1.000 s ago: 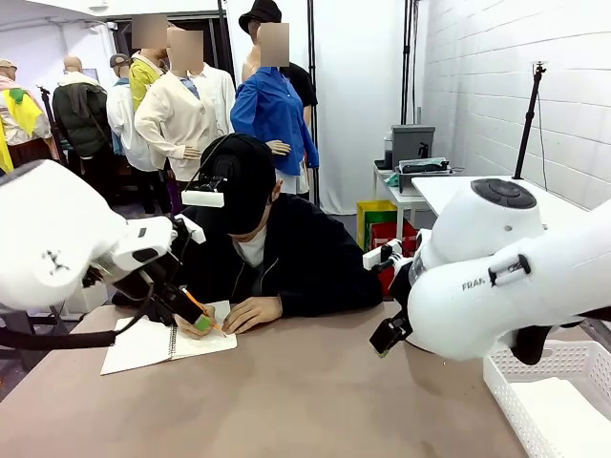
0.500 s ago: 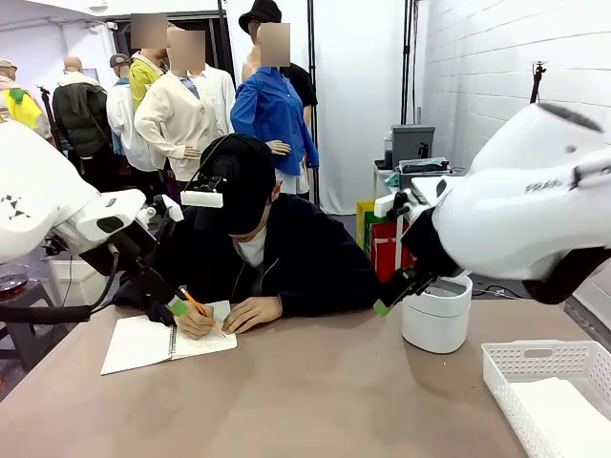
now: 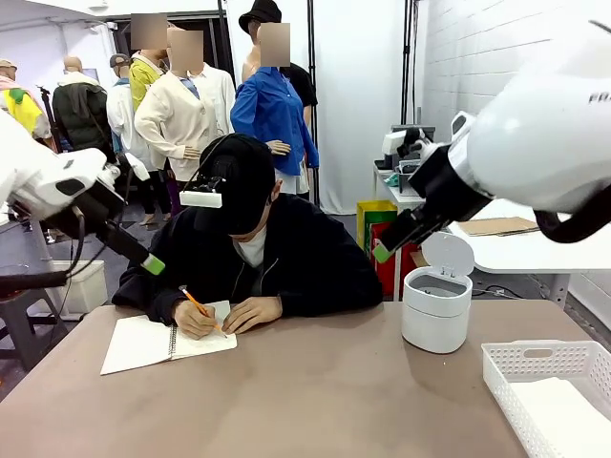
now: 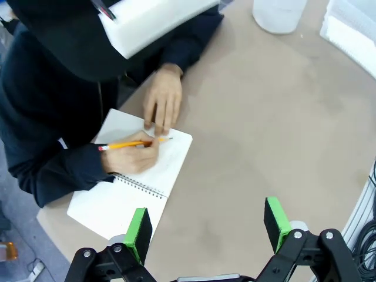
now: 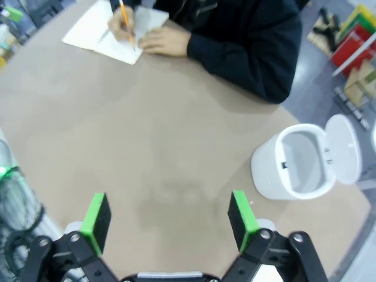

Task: Sort the paper based on its condition.
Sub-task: If a person hands you a paper, place it in the Organizing basket , and if it's crumpled, put it in the Trash can.

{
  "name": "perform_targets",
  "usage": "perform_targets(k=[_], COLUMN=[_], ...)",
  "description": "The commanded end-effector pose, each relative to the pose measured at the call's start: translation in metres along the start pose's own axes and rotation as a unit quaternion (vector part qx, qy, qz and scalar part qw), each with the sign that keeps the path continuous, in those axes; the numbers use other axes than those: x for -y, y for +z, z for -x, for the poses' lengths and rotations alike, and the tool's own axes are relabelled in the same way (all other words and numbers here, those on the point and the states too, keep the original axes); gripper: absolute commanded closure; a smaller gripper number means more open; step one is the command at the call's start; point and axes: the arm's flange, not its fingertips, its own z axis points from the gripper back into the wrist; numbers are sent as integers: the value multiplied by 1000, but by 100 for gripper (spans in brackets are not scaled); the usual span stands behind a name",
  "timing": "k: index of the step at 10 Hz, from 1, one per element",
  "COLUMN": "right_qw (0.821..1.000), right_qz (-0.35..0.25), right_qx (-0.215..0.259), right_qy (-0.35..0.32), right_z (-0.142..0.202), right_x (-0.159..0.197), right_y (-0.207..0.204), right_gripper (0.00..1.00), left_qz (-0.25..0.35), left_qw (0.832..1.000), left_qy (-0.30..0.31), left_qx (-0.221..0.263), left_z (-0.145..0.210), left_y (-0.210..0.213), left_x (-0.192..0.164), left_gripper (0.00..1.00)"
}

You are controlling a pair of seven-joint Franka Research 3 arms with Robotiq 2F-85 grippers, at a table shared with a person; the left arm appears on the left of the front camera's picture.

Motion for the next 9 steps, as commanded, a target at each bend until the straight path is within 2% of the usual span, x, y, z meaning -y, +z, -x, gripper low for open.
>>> perform_targets(k=[1,3,5,6,7,8,9], right_qw=[1000,999,999,999,999,999,999], right_qz=[8,33,42,40,30,30,30], right_qx=[-11,-22,-33,-28,-16,-16,-16], right_qy=[7,0,1,12,7,7,7], right_z=[-8,-17,-25,-23,-19,-19,-19], right_x=[4,2,-2,-1,2,2,2], right_y=[14,25,27,23,26,26,26], right_gripper=[0,0,0,0,0,0,0], left_qz=[-3,-10,-29,-26,-20,-17,-17], left_qw=[1000,1000,999,998,998,999,999], left_qy=[-13,-14,-46,-58,-63,-48,-48], left_qx=[3,8,4,7,-13,21,21], left_z=[-7,-22,-45,-53,-48,-48,-48], left_y=[21,46,64,65,50,64,64], left_x=[-9,-1,12,18,25,17,17], left_gripper=[0,0,0,0,0,0,0])
